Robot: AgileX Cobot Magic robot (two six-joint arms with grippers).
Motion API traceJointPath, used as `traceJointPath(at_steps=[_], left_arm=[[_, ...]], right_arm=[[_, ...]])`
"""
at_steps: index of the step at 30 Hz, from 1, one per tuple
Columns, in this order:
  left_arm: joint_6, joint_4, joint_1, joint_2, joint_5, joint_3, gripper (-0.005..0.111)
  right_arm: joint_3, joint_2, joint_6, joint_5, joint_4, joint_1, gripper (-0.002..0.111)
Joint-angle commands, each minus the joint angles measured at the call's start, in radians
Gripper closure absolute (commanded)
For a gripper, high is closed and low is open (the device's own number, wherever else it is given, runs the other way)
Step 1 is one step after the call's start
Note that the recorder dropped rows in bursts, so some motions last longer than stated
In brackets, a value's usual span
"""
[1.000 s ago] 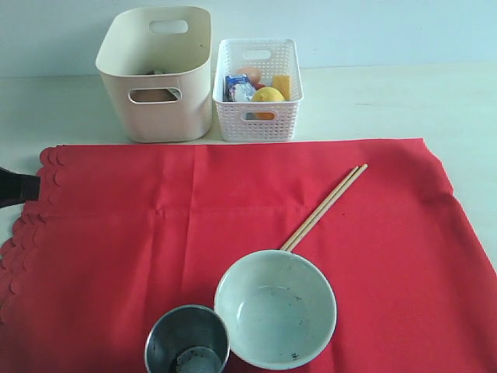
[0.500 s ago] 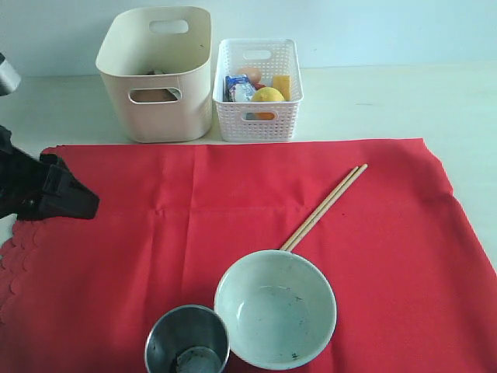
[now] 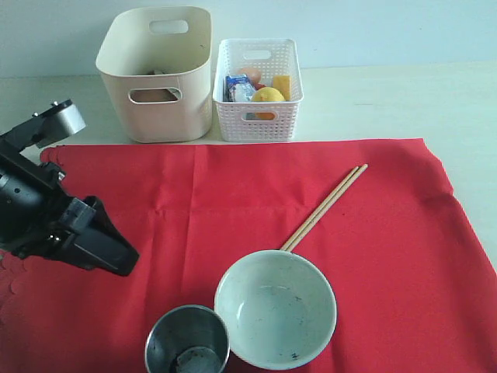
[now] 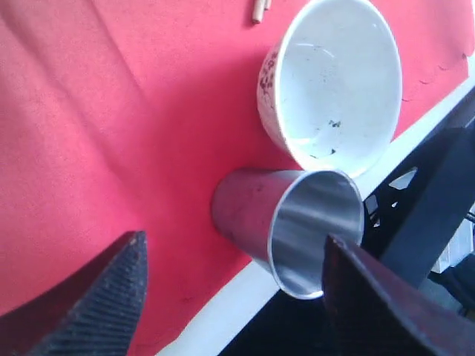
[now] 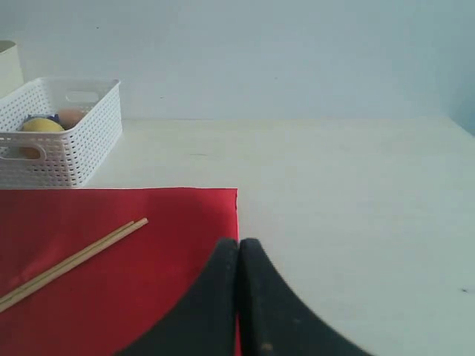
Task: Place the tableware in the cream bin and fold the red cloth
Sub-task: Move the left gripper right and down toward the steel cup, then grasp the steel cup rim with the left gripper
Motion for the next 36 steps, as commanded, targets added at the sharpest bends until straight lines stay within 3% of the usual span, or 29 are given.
traceJointPath(at_steps=[1,9,16,29,36], left_arm=[[0.058,-0.021,-0.019,0.004,0.021,-0.008,0.042],[0.033,0.088,-0.197,0.037,-0.087,-0.008,0.042],[-0.009,0.117,-0.290,0.094,-0.213,-0.008,0.042],[-0.009,0.112,-0.375,0.194,-0.291,-0.008,0.043],[-0.009,0.110,-0.375,0.237,-0.312,-0.008,0.061]], right_arm=[[0.005,-0.008,0.000,-0.014,0.000,-0.005,0.108],[0.005,-0.008,0.000,-0.014,0.000,-0.005,0.108],[0.005,-0.018,0.000,-0.014,0.000,-0.005,0.108],[0.005,-0.018,0.000,-0.014,0.000,-0.005,0.108],[0.005,-0.018,0.000,-0.014,0.000,-0.005,0.108]])
